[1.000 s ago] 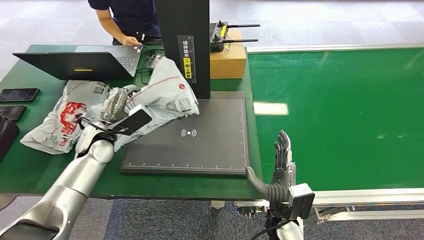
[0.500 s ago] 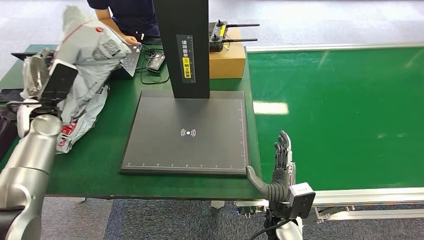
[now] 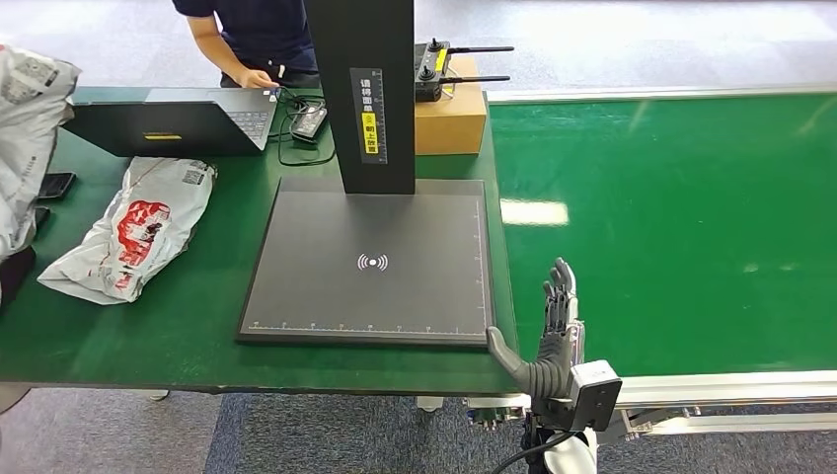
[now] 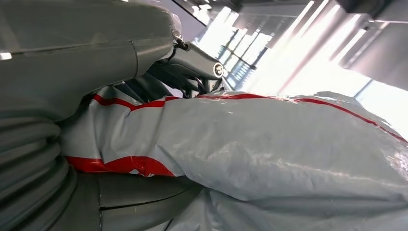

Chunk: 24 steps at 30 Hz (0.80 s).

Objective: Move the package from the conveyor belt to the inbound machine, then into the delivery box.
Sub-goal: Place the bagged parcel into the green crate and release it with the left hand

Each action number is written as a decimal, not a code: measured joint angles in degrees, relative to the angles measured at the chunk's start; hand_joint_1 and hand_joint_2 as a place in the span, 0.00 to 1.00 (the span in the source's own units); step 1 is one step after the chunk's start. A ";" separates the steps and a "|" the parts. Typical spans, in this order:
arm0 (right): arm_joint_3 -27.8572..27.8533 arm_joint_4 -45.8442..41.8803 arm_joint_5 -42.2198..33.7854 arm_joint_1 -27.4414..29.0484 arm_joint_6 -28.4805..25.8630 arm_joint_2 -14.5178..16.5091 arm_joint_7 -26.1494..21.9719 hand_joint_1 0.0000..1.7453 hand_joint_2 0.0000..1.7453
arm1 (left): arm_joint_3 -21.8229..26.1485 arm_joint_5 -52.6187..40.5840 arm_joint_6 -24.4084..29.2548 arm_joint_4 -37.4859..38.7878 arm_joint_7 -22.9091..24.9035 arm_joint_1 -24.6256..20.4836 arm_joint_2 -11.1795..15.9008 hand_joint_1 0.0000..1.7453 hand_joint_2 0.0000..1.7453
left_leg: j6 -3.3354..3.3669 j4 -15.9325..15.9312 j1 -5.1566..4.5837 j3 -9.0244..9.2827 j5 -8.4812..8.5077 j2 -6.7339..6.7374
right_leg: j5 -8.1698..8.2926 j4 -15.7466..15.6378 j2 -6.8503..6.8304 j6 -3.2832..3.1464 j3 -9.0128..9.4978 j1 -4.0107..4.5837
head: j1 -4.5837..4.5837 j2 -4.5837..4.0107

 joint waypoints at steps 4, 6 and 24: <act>0.00 0.01 -0.06 0.00 -0.04 0.29 0.00 0.00 1.00 | 0.65 -3.26 -1.26 1.98 5.10 -1.17 1.01 0.00 1.00 | 0.00 0.01 -0.01 0.00 0.00 0.00 | 0.00 -0.01 0.00 0.00 0.00 -0.01 | 0.00 0.00; 0.00 0.01 -0.06 0.00 -0.17 0.43 0.00 0.00 1.00 | 0.91 -3.96 -2.04 2.64 5.93 -1.62 1.08 0.00 1.00 | 0.00 0.02 -0.01 0.00 0.00 0.00 | 0.00 -0.01 0.00 0.00 0.00 -0.01 | 0.00 0.00; -0.01 0.89 0.02 0.05 -1.04 1.22 0.00 0.00 1.00 | 1.31 -6.18 -3.94 5.27 1.54 -2.52 -1.14 0.00 1.00 | 0.00 0.02 -0.01 0.04 0.00 0.00 | 0.01 -0.01 0.00 -0.01 0.00 -0.01 | 0.00 0.00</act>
